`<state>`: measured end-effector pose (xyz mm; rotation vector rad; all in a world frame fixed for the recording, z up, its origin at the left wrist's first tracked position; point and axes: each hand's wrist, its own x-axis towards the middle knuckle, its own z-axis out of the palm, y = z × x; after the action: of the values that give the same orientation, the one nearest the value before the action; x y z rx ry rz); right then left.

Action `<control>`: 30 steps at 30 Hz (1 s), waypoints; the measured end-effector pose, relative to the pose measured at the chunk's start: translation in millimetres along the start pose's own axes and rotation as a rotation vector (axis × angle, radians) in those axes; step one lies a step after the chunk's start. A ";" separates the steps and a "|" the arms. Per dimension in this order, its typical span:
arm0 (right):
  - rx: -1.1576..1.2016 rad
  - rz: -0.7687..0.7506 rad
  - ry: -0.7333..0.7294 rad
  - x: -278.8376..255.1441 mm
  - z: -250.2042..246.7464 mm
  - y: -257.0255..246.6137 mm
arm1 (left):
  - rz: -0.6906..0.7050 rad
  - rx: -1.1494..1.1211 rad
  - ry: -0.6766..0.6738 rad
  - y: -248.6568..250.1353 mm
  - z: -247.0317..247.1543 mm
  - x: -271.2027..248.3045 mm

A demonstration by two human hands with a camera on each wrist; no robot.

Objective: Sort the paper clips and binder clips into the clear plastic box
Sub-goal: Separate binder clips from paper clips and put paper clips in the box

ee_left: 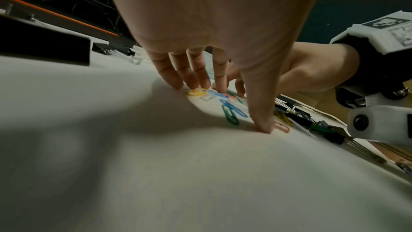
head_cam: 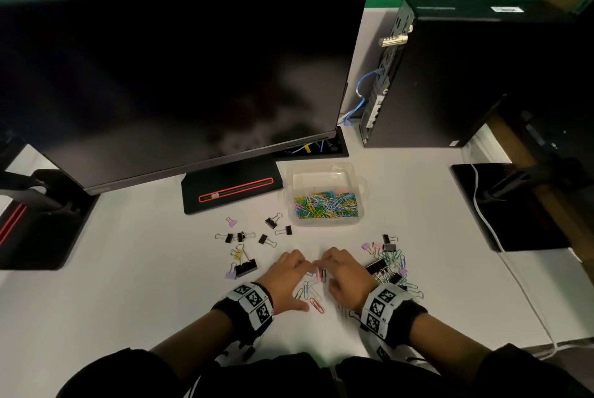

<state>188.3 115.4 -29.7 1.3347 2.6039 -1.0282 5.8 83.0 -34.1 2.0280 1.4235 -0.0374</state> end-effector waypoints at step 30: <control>0.013 0.109 -0.025 -5.6 5.7 -9.6 | -0.112 -0.110 0.033 11.1 5.2 1.0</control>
<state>183.3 104.2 -27.1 1.4388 2.4808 -1.0395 17.3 79.0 -33.1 1.8668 1.5248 0.0257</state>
